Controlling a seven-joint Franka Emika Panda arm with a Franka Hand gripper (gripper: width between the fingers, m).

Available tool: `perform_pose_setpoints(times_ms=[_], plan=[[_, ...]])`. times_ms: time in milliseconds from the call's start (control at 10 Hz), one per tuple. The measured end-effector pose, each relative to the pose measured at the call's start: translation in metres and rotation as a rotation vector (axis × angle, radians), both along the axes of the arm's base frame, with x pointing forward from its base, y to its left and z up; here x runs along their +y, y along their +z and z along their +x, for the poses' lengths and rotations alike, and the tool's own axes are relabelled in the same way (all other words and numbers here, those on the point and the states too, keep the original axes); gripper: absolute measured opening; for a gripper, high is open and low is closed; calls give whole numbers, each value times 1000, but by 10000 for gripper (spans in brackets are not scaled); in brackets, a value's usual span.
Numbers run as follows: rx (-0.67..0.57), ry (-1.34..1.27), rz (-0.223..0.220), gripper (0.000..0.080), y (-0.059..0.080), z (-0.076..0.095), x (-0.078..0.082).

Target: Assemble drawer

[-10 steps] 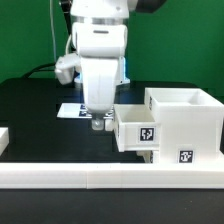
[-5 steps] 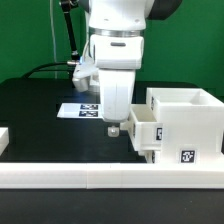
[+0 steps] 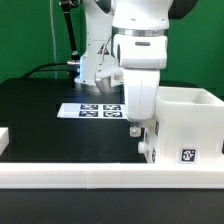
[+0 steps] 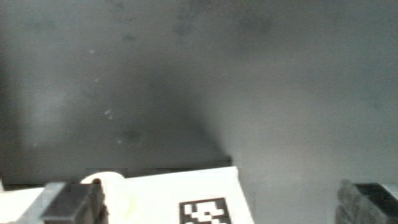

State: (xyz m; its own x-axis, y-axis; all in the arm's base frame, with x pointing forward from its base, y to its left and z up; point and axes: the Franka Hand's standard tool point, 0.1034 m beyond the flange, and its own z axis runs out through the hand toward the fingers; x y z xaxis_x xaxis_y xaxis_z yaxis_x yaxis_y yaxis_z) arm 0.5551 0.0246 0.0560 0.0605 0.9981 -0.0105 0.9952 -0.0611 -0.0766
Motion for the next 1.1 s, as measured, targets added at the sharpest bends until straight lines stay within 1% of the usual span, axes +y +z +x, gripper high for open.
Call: perform_pose_setpoints(times_ms=[100, 200, 400, 500, 600, 1100], plan=[[3, 2, -1, 649, 0, 0, -6], [14, 7, -2, 649, -1, -2, -16], [27, 35, -4, 649, 1, -2, -41], [22, 29, -8, 649, 5, 0, -53], [11, 22, -11, 649, 10, 2, -57], [17, 23, -9, 649, 7, 0, -56]])
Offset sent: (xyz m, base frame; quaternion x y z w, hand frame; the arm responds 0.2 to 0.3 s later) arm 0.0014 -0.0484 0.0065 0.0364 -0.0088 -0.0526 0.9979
